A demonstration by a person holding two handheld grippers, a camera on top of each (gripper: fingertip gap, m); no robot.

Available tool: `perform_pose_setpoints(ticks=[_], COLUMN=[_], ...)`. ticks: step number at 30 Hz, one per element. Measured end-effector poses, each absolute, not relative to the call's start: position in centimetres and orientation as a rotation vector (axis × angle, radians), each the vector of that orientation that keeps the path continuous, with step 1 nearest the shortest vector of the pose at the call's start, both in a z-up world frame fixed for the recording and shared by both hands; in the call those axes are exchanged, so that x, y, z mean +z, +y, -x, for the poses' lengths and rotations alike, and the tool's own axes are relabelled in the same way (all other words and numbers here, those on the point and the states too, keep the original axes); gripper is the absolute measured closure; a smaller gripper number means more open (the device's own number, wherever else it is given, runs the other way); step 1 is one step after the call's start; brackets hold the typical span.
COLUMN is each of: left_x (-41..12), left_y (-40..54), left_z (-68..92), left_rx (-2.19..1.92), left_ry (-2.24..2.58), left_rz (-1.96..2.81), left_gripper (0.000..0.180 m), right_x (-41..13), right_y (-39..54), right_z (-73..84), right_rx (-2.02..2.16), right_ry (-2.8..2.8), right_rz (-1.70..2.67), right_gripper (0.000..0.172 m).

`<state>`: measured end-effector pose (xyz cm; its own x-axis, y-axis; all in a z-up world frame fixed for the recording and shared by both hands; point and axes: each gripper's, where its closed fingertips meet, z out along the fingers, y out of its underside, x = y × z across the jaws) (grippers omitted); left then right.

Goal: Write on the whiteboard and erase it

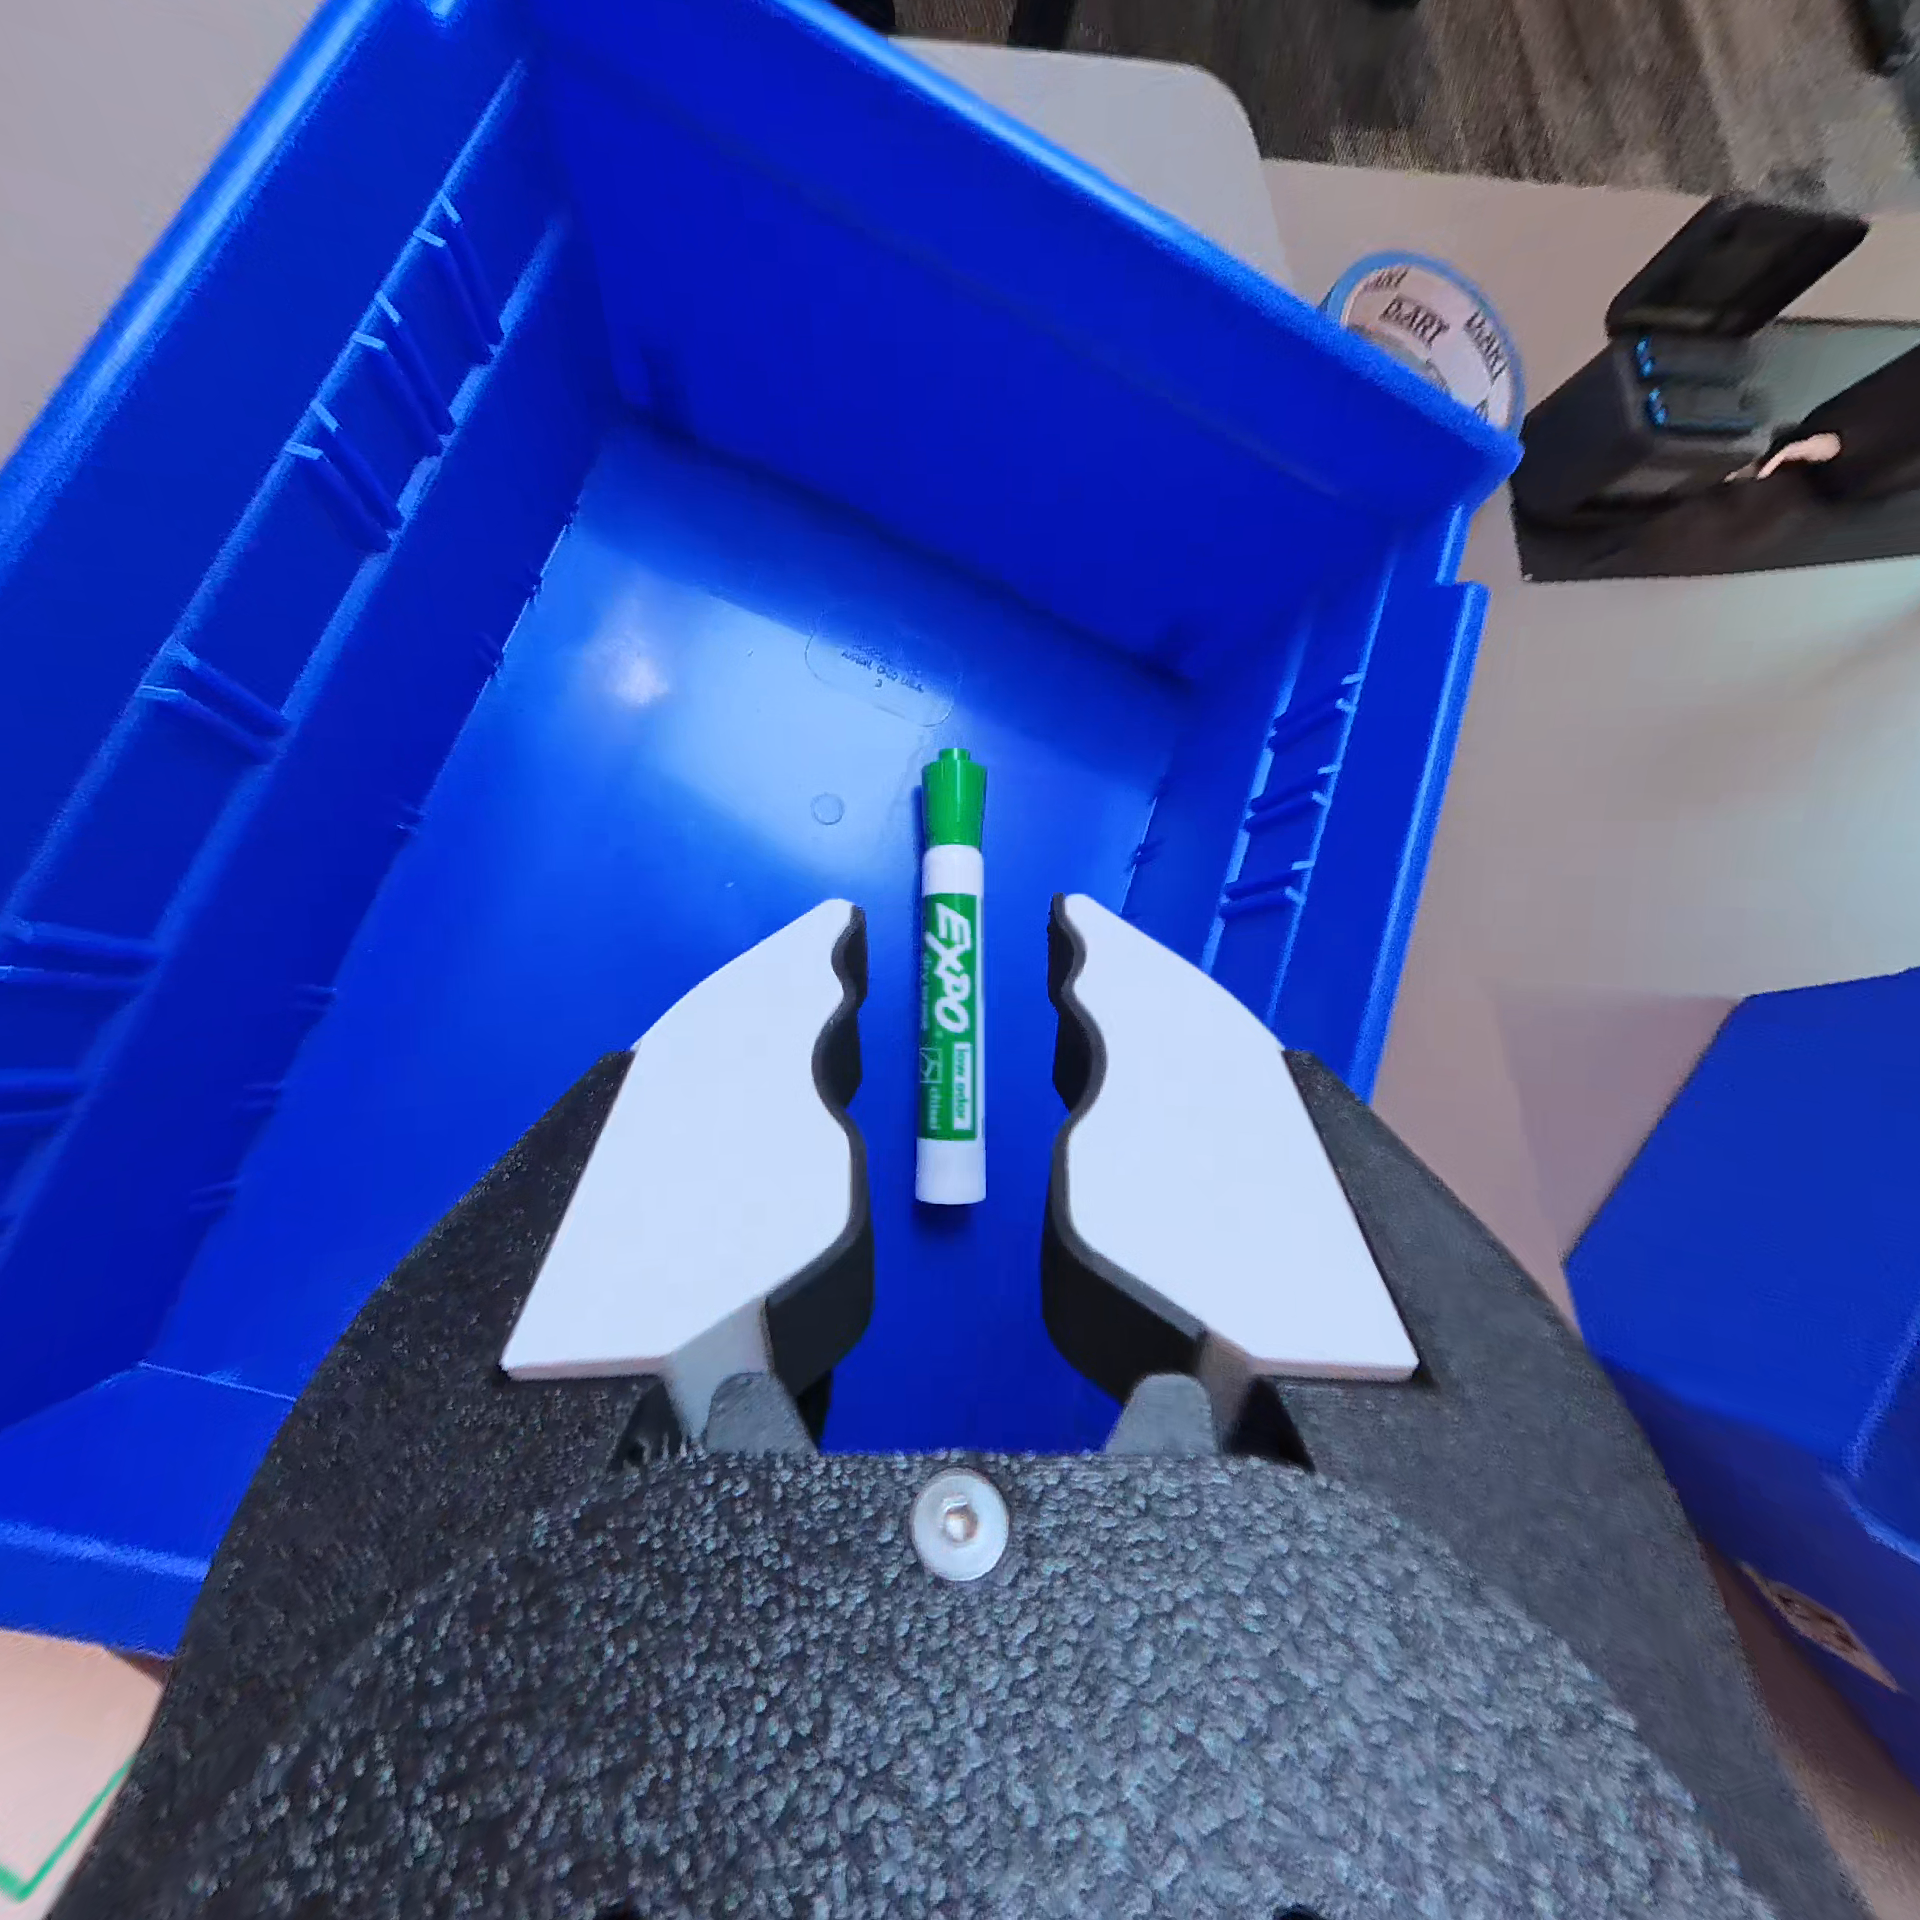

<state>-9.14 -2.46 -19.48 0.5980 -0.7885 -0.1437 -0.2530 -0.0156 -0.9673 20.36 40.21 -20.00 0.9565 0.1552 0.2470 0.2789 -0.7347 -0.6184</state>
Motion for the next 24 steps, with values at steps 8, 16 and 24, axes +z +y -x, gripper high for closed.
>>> perform_pose_setpoints(ticks=[8, 16, 24], left_x=[-19.5, -19.9, -22.1], left_y=[-2.0, -1.3, -1.7], left_z=[9.8, 10.7, 9.5], left_rx=[-0.514, -0.513, -0.621], left_ry=[0.87, 0.814, 0.868], left_rz=[1.587, 1.624, 1.732], left_gripper=[0.176, 0.177, 0.136], right_x=[-15.7, -11.7, -23.2], right_y=[40.6, 29.6, 25.9], right_z=[-16.7, -2.5, 5.1], right_rx=[-0.112, 0.473, 0.44], right_ry=[-0.507, -0.945, -1.168], right_rz=[2.151, 1.854, 2.133], right_gripper=[0.14, 0.138, 0.106])
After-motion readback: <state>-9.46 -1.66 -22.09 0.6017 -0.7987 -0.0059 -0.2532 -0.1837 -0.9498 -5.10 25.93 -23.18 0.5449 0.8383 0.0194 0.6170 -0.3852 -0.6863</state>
